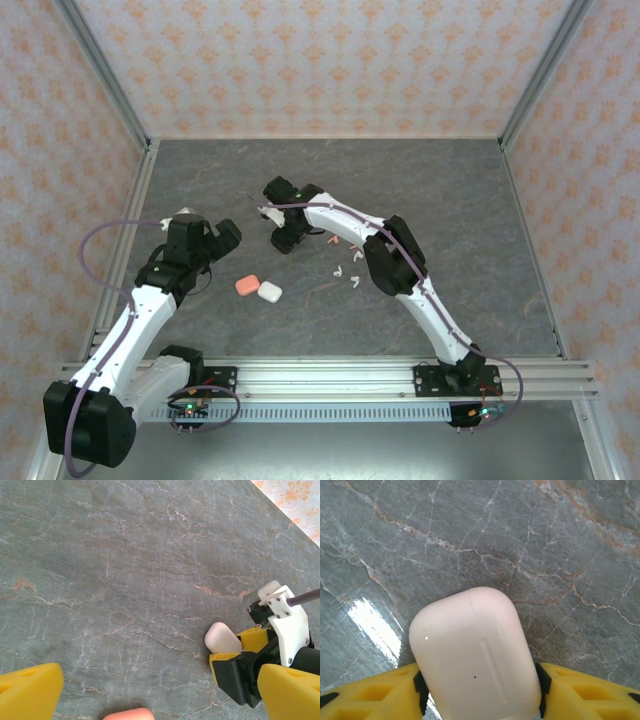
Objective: Insert wireless bluetooth earbuds into charging case
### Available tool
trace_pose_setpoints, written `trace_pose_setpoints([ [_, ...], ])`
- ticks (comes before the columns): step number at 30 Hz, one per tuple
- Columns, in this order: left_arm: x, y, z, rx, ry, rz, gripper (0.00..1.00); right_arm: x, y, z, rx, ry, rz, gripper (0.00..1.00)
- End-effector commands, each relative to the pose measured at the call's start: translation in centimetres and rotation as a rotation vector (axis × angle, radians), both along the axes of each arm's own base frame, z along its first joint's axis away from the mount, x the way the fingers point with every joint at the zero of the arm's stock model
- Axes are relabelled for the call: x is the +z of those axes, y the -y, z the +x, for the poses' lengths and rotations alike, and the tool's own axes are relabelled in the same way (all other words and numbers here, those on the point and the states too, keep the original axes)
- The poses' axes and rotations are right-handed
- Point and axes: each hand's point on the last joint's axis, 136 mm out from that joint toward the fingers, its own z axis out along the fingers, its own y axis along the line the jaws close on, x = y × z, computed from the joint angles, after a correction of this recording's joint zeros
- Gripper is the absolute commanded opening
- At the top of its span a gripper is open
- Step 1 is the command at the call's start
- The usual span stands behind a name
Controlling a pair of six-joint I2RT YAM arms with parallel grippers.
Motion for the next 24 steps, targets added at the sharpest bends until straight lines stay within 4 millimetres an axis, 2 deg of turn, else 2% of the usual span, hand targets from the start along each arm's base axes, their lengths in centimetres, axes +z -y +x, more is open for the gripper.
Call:
trace_pose_setpoints([
  [1,-0.5,-0.1,-0.1,0.007,-0.009,-0.009,1.0,-0.7,1.2,-0.7,-0.007,-0.026,-0.05,0.53],
  [3,-0.3,0.2,0.1,-0.011,0.0,-0.018,1.0,0.1,1.2,-0.5,-0.012,-0.002,-0.031,0.46],
  [5,0.2,0.8,0.3,-0.044,0.016,-0.034,1.0,1.4,1.1,-0.2,-0.017,0.039,0.002,0.45],
  [13,4.6,4.3,1.3,-0.234,0.128,-0.122,1.0,9.8,2.3,0.3,-0.03,0.225,0.129,0.44],
  [18,8.3,7.8,1.6,-0.418,0.208,-0.23,0.97,15.1,5.1,-0.8,-0.012,0.36,0.22,0.44],
  [24,13.5,11.9,1.3,-0.634,0.329,-0.298,0.94,20.8,8.6,-3.6,0.069,0.549,0.284,0.44],
])
